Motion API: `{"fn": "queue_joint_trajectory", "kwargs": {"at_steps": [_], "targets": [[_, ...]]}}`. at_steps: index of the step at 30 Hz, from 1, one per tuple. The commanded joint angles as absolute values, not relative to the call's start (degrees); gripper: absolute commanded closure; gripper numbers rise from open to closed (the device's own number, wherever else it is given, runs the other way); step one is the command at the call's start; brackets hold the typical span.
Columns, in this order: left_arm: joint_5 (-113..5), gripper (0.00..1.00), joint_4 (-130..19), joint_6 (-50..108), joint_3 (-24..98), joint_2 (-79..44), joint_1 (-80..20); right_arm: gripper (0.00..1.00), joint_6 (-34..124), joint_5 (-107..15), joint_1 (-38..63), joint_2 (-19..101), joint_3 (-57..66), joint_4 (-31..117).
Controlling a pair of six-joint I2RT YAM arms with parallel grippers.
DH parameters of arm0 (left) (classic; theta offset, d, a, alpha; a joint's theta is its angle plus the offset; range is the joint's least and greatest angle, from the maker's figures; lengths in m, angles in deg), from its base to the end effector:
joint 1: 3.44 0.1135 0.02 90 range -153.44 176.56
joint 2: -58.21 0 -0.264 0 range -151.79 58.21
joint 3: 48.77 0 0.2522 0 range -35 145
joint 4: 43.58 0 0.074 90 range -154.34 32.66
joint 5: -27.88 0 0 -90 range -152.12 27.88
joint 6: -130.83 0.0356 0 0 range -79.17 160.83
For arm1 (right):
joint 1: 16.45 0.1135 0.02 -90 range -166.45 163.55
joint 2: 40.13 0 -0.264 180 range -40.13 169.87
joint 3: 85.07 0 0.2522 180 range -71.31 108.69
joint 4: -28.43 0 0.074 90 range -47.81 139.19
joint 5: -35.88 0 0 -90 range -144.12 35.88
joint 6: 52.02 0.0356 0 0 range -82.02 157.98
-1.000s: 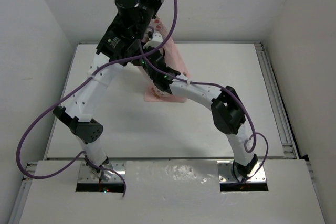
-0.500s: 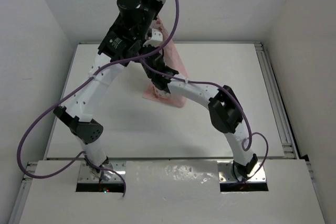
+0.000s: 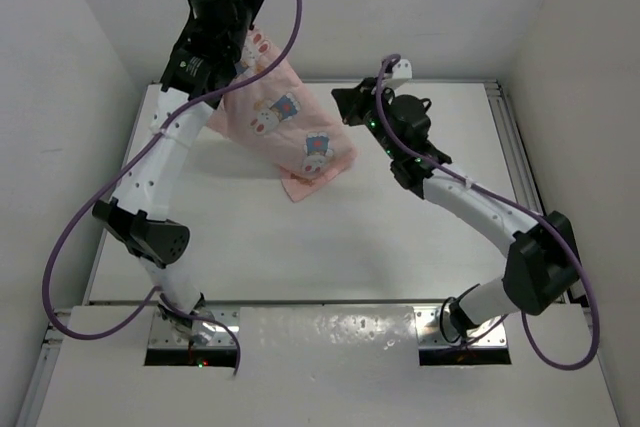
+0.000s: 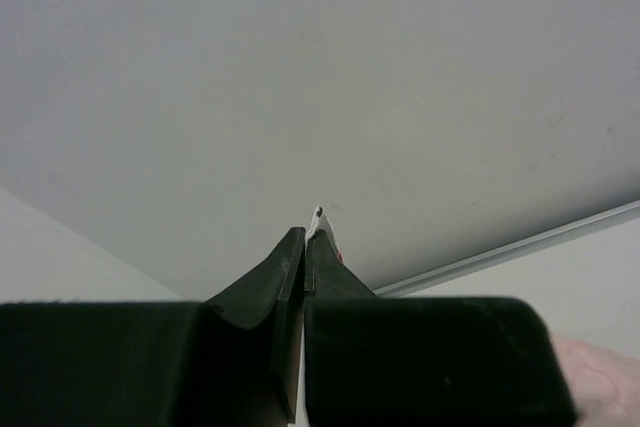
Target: Put the pillow into the pillowcase
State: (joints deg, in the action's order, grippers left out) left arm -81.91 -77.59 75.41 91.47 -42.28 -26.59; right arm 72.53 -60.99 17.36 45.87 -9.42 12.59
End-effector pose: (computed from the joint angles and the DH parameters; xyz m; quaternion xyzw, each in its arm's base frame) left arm 0.3440 -0.1340 0.5451 0.2074 0.6403 0.1875 0.7155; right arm 0.3003 0.1960 0.3420 0.0487 0.6709 0.3817 0.6339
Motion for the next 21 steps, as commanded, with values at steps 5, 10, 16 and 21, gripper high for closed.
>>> {"fn": "queue_joint_trajectory", "kwargs": {"at_steps": [5,10,16,21], "targets": [[-78.48,1.00,-80.70,73.43,102.10,-40.75,-32.51,0.47,57.40,-51.22,20.21,45.83,-0.91,25.41],[-77.68,1.00,-84.05,72.03,102.72,-40.58,-35.42,0.01,60.22,-47.44,19.94,45.65,2.33,23.21],[-78.03,1.00,-84.06,69.04,101.58,-41.28,-38.24,0.11,57.94,-45.68,25.21,48.47,8.75,24.61],[-78.65,1.00,-83.88,67.55,102.98,-42.51,-41.14,0.08,59.51,-48.83,26.88,49.26,9.73,24.18]]}}
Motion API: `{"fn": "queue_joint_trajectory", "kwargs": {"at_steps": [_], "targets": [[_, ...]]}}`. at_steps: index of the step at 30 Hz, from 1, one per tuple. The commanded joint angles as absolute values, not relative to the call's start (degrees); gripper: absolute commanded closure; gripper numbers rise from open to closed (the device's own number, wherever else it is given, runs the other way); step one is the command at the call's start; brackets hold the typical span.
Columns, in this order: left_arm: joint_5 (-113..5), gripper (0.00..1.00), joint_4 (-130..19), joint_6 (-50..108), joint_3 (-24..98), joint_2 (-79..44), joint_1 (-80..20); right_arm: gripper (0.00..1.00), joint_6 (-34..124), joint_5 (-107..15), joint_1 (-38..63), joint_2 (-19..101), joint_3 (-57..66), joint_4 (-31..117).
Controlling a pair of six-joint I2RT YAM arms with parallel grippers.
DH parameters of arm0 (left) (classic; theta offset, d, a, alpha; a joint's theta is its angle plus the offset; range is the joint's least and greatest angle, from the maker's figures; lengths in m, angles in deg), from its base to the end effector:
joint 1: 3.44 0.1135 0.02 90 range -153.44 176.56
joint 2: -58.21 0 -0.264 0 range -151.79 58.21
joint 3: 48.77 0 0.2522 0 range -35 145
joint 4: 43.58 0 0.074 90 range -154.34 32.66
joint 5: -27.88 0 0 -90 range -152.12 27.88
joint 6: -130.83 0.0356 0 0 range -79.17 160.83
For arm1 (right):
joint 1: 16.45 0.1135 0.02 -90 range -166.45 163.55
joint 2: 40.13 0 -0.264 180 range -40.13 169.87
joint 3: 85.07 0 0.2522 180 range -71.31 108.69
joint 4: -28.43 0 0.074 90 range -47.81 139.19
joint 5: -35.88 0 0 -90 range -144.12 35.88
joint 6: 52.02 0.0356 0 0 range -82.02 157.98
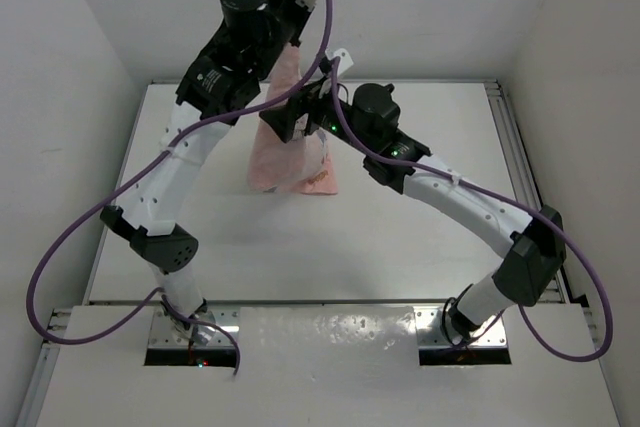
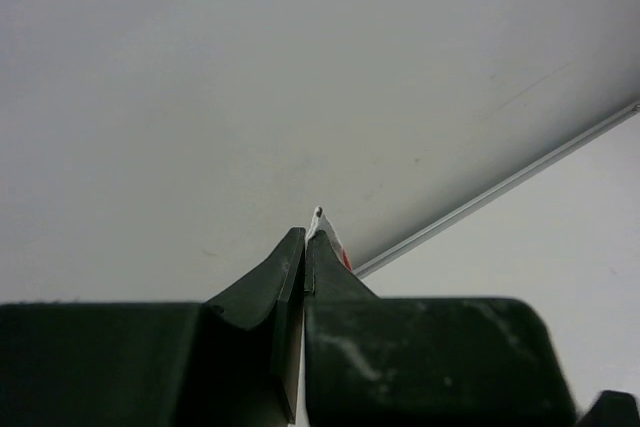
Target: Put the pillow into the pillowcase
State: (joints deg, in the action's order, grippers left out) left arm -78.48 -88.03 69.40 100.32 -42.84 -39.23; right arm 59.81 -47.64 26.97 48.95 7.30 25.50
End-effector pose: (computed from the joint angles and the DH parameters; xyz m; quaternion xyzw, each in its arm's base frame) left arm 0.2875 -0.1949 0.5669 0.2731 0.6288 0.0518 0.7262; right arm 0.2705 0.2615 0.4038 -0.1662 0.6470 0.4325 0.6056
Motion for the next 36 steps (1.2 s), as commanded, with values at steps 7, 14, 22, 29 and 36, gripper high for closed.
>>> {"fn": "queue_joint_trajectory", "kwargs": {"at_steps": [7,14,22,29,36], "targets": [[-78.21,1.00,-85.02,67.02,103.86,-42.95,-42.90,0.11,64.08,-51.66,23.20,52.33,13.33,27.94],[-79.35,1.00,-84.67,67.37,104.13,-43.04,-43.60,1.00,66.72,-50.60,21.96,53.84,16.84,32.43],[-87.87,0.49,-78.78,68.34,102.63,-42.78,-37.90,1.00,65.32,-29.75,19.85,56.90,31.86,37.45],[-89.99,0.00,-83.17,63.16,100.09,-37.69,-27.97,1.00,73.21,-19.58,20.74,61.74,40.84,30.61],[-62.73,0.00,-96.00,62.08,77.13,-27.59,-14.26,1.00,85.76,-10.98,13.01,60.17,39.97,25.34]]}}
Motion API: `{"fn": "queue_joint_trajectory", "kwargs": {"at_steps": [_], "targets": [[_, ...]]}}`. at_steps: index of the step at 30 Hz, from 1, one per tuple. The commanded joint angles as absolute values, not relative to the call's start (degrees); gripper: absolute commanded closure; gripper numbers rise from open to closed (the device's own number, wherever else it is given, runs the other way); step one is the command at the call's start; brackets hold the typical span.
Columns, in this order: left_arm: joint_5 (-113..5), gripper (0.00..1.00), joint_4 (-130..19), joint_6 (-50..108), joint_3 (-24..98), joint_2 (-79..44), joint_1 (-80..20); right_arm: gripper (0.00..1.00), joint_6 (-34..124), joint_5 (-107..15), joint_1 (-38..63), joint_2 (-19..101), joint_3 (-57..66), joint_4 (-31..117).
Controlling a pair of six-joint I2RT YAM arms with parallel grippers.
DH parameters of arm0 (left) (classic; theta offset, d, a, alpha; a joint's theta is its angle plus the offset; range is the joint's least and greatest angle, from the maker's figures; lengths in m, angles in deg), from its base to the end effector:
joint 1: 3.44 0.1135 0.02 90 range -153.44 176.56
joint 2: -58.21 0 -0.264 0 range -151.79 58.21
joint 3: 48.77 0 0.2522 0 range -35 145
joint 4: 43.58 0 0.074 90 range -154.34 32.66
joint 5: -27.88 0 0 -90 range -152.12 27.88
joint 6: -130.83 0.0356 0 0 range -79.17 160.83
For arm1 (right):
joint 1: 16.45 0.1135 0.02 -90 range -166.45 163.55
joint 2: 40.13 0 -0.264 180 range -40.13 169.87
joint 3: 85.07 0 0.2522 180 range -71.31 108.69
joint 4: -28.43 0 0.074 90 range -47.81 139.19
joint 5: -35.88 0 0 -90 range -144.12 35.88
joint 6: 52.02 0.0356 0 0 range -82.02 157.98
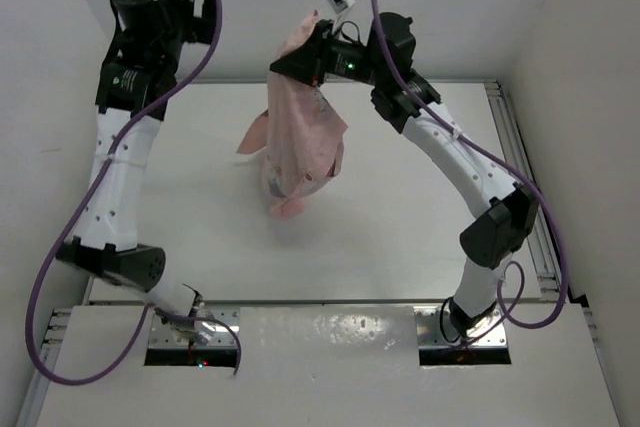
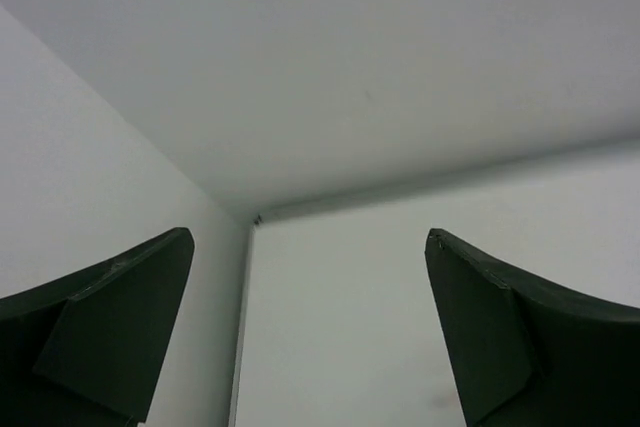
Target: Put the pillow into the pillowcase
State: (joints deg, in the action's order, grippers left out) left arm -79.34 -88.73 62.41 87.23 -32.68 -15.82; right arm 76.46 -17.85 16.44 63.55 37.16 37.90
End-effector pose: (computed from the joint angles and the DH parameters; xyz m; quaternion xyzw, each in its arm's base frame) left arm 0.3051 -0.0562 0.5561 0.1030 0.6998 0.1616 0.6881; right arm 0.3437 0.2474 0.4665 -0.2065 0.6275 0.5858 0.4695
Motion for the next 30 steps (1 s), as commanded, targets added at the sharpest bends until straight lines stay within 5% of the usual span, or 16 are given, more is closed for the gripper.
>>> {"fn": "queue_joint_trajectory", "kwargs": {"at_steps": [1,5,12,14,15,16,20,21,30], "targets": [[-58.74,0.00,-96.97,63.23,73.49,-26.61,-14.16,1.00,87.97,-9.74,11.60,59.55,38.75,23.75],[-48.07,0.00,-99.26,65.35,60.20,-24.76,-14.69,1.00,91.34,-6.66,1.25,51.39,21.89,23.89],[-46.03,0.00,-100.67,73.16,47.03,-28.09,-15.12,1.00,70.34,-11.56,-11.25,41.71,-3.95,60.08],[-48.32,0.00,-97.87,74.92,43.85,-28.88,-15.13,0.85,69.28,-19.10,-15.47,41.96,-11.70,66.40],[-48.76,0.00,-96.72,75.19,41.57,-30.11,-15.13,0.64,68.58,-22.79,-16.18,44.31,-13.28,68.45],[-48.85,0.00,-95.84,75.54,40.77,-30.90,-15.04,0.33,68.66,-26.57,-18.71,46.43,-13.99,70.82],[-46.23,0.00,-95.12,76.24,42.86,-37.05,-15.47,0.16,67.25,-33.90,-26.36,56.98,-8.47,79.10],[-45.26,0.00,-95.65,76.42,44.87,-39.41,-15.48,0.02,67.34,-33.81,-27.25,57.86,-7.51,79.98],[-40.41,0.00,-97.15,82.48,42.35,-43.30,-17.06,0.01,71.11,-39.98,-32.35,47.77,-17.32,73.50]]}}
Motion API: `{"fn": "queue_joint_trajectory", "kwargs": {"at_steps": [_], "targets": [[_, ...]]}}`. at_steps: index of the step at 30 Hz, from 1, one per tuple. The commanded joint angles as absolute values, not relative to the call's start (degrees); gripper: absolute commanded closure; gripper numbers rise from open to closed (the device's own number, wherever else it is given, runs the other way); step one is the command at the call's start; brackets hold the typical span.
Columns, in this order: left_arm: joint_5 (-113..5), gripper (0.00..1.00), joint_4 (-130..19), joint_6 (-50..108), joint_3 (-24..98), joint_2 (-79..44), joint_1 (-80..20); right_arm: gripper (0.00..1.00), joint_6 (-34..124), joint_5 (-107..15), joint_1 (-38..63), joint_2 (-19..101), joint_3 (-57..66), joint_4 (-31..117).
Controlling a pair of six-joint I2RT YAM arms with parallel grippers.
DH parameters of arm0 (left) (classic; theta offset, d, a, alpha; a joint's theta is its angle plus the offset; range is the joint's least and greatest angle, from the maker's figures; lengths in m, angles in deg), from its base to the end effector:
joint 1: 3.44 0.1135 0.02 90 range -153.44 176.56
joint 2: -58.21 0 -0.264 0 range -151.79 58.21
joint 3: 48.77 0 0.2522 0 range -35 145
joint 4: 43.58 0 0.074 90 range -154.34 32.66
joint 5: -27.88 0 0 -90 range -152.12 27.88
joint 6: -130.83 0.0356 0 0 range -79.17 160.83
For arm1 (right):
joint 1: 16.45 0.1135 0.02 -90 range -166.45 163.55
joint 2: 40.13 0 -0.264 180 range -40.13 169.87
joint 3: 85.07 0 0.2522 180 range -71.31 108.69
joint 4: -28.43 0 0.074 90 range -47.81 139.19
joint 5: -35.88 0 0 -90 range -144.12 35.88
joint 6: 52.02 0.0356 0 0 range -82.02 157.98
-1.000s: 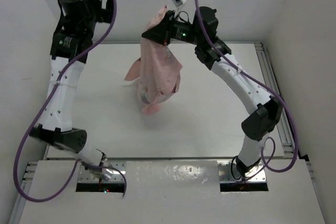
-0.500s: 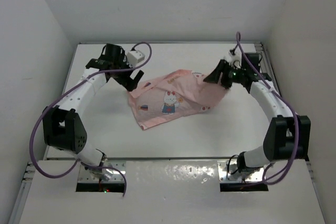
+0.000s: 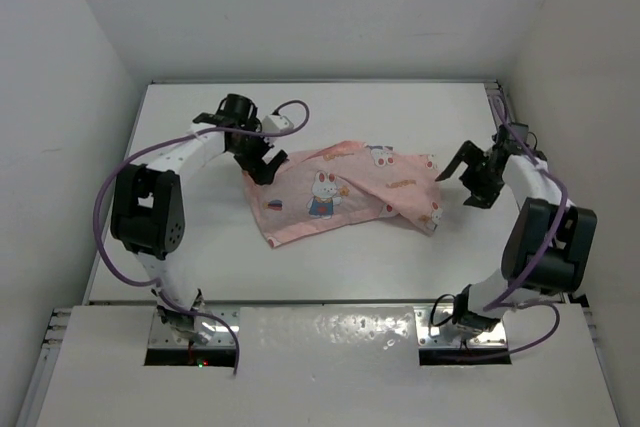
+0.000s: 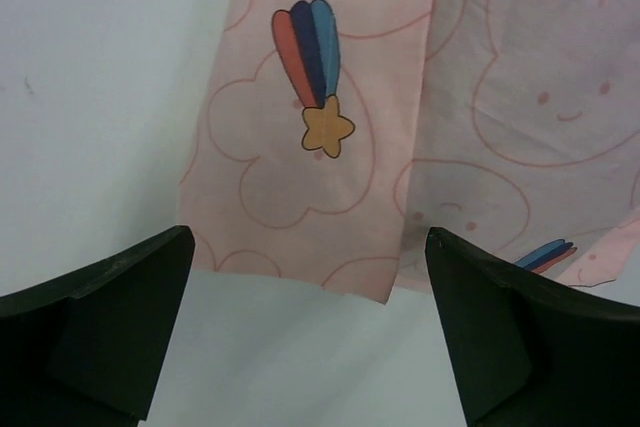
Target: Put the pillow into the pillowcase
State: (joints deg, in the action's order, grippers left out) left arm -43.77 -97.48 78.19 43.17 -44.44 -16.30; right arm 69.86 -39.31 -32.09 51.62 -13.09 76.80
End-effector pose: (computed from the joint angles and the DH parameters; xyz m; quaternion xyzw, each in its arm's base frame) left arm 0.3600 -0.0937 0.2268 0.4404 0.8572 -0.1060 0.2450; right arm 0.2969 -0.0737 0.1914 0.3699 0.9010 0.1518 0.1683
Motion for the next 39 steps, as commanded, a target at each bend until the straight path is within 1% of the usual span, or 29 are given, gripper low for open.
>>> {"fn": "queue_joint_trajectory", "kwargs": {"at_steps": [1,2,3,4,6,7,8,9,10,11,12,14,15,16,17,19,20,27,28,30,31,32,33,34,35,36,39], "targets": [[-40.94,0.00,-97.41,84.05,41.82,-43.22,-16.97,0.02,71.38,-38.84,-32.44,48.03,-17.69,72.09],[-43.12,0.01,-97.33,84.42,40.68,-43.04,-16.97,0.02,71.99,-38.04,-32.44,50.29,-17.17,70.77],[-44.79,0.04,-96.63,84.59,40.15,-42.95,-16.88,0.06,72.34,-37.08,-32.18,51.88,-14.29,70.58],[-48.72,0.11,-94.80,84.25,39.71,-43.04,-16.71,0.07,72.87,-36.98,-31.31,53.81,-12.35,70.41],[-51.47,0.20,-92.94,83.46,39.53,-43.65,-16.27,0.11,73.75,-39.25,-29.64,59.96,-5.50,70.23],[-53.40,0.26,-91.63,83.45,39.61,-43.92,-16.09,0.11,73.84,-42.66,-27.80,61.98,-2.60,70.58],[-53.51,0.28,-91.18,83.97,39.44,-44.01,-16.09,0.12,73.84,-44.95,-26.65,66.09,-0.05,71.97],[-53.95,0.32,-90.74,84.41,39.18,-44.09,-16.27,0.12,73.75,-47.33,-25.51,67.96,5.19,72.51],[-54.99,0.44,-89.60,84.42,38.91,-44.27,-16.44,0.12,73.58,-52.31,-23.41,69.55,7.51,73.12],[-55.09,0.52,-88.90,84.42,38.30,-44.62,-16.44,0.13,73.32,-55.23,-22.52,70.95,8.92,72.96],[-55.35,0.67,-88.63,84.16,38.21,-44.88,-16.71,0.13,73.14,-58.65,-20.95,73.58,11.11,72.52],[-54.48,0.80,-88.71,83.89,38.65,-45.41,-16.62,0.13,73.93,-62.01,-19.88,77.10,14.10,71.99],[-54.13,0.90,-88.97,82.93,39.17,-45.50,-16.71,0.14,74.54,-63.16,-19.44,78.34,14.99,72.25],[-53.78,0.93,-89.24,82.49,39.70,-45.50,-16.62,0.17,75.85,-64.65,-19.35,79.66,16.66,72.51],[-53.43,0.96,-89.94,82.22,40.14,-45.41,-16.71,0.19,76.56,-65.27,-19.43,80.80,17.72,73.04],[-53.42,0.97,-90.91,81.70,41.98,-45.41,-16.53,0.24,79.19,-66.07,-19.96,84.40,20.17,75.75],[-53.42,1.00,-91.78,81.61,42.68,-45.41,-16.36,0.25,79.81,-65.90,-20.05,85.29,20.62,76.20],[-54.04,1.00,-93.89,78.97,49.09,-47.16,-15.21,0.32,82.10,-67.13,-19.52,89.85,21.41,76.81],[-53.95,1.00,-94.33,78.71,50.06,-47.26,-15.21,0.39,82.02,-66.52,-19.87,90.65,23.59,77.08],[-54.04,1.00,-95.74,77.92,52.69,-47.78,-15.04,0.55,81.84,-63.62,-20.23,92.14,25.54,78.22],[-54.21,1.00,-96.27,77.48,53.58,-47.87,-15.04,0.77,81.93,-63.17,-20.31,93.19,26.68,78.75],[-54.21,1.00,-97.06,76.95,55.24,-48.05,-15.04,0.92,82.01,-61.78,-20.40,93.38,26.69,78.84],[-54.30,1.00,-97.50,76.69,55.87,-47.96,-15.04,1.00,82.19,-60.72,-20.40,93.21,26.34,78.58],[-54.39,1.00,-97.94,75.99,56.57,-47.96,-15.04,1.00,82.02,-58.71,-20.49,91.64,23.73,76.84],[-54.65,1.00,-98.12,75.72,57.62,-47.87,-14.86,1.00,81.75,-56.08,-20.58,90.23,21.62,72.12],[-54.83,1.00,-98.21,75.46,57.98,-47.96,-14.86,1.00,82.36,-55.70,-20.58,88.65,17.77,70.25],[-56.06,1.00,-99.08,74.84,59.48,-47.70,-14.95,1.00,82.63,-54.82,-21.10,81.80,13.78,64.53]]}}
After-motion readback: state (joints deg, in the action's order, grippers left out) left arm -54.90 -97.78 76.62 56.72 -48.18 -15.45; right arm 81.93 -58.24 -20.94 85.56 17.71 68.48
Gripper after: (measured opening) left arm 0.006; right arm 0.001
